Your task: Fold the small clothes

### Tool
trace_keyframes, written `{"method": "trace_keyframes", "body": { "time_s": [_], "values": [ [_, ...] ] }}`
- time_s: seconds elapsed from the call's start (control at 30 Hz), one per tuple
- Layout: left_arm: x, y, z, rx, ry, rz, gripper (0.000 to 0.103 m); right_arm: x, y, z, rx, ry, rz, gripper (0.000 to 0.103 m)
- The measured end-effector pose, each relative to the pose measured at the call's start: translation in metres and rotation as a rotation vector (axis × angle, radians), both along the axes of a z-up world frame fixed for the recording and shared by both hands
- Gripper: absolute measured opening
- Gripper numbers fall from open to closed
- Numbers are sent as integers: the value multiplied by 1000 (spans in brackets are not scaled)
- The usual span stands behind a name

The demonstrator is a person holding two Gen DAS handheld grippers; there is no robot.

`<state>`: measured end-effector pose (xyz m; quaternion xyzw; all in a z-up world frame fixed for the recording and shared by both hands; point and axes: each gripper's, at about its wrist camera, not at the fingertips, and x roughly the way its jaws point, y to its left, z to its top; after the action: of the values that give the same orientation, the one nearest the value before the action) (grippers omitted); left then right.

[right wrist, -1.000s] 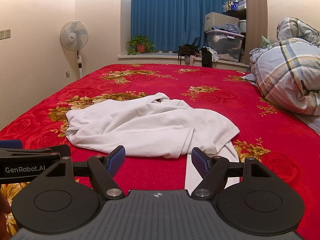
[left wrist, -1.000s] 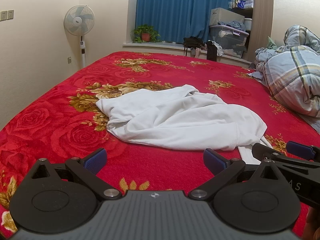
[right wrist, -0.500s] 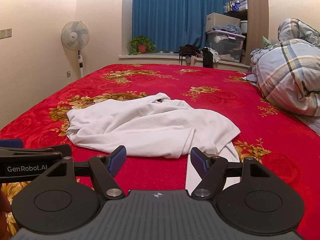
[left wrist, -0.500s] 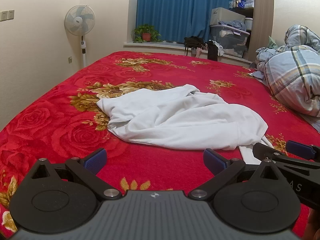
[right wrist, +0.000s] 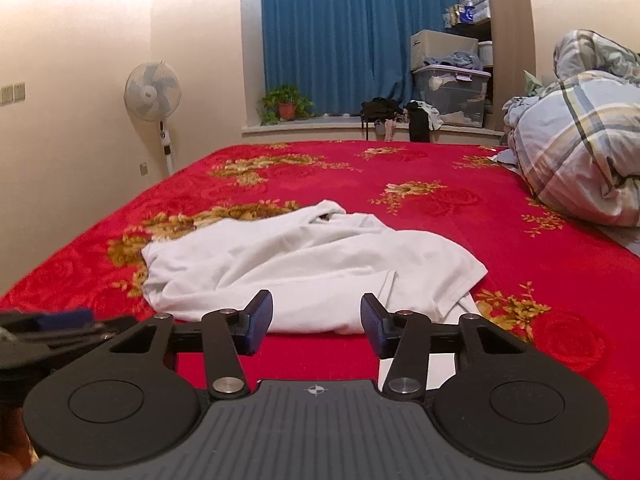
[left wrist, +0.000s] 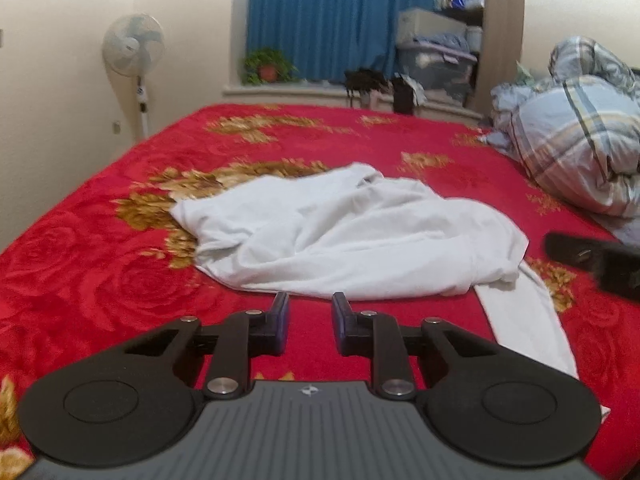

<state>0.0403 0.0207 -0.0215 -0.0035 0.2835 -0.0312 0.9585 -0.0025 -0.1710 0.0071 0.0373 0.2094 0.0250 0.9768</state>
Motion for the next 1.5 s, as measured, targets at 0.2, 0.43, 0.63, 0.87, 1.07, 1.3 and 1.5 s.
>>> {"method": "trace_keyframes", "body": {
  "time_s": [0.2,0.43,0.63,0.87,1.07,1.3,1.5],
  "values": [
    [77,-11,-37,-164,118,19,64,8,-25,7,29,-6,-11,51],
    [140,-29,-89,-336,202,166,75,10,-58,4,51,15,-40,51],
    [160,-29,-80,-259,212,101,6,15,-78,-1,80,38,-86,51],
    [95,46,-16,-5,163,-152,5,14,-75,2,78,20,-101,51],
    [43,170,-1,78,265,-193,5,9,-72,-2,86,70,-127,51],
    [40,238,-14,-121,329,-89,17,23,-70,-15,93,155,-124,51],
    [47,251,-18,-227,422,-111,51,80,-48,-37,44,273,11,52]
  ]
}}
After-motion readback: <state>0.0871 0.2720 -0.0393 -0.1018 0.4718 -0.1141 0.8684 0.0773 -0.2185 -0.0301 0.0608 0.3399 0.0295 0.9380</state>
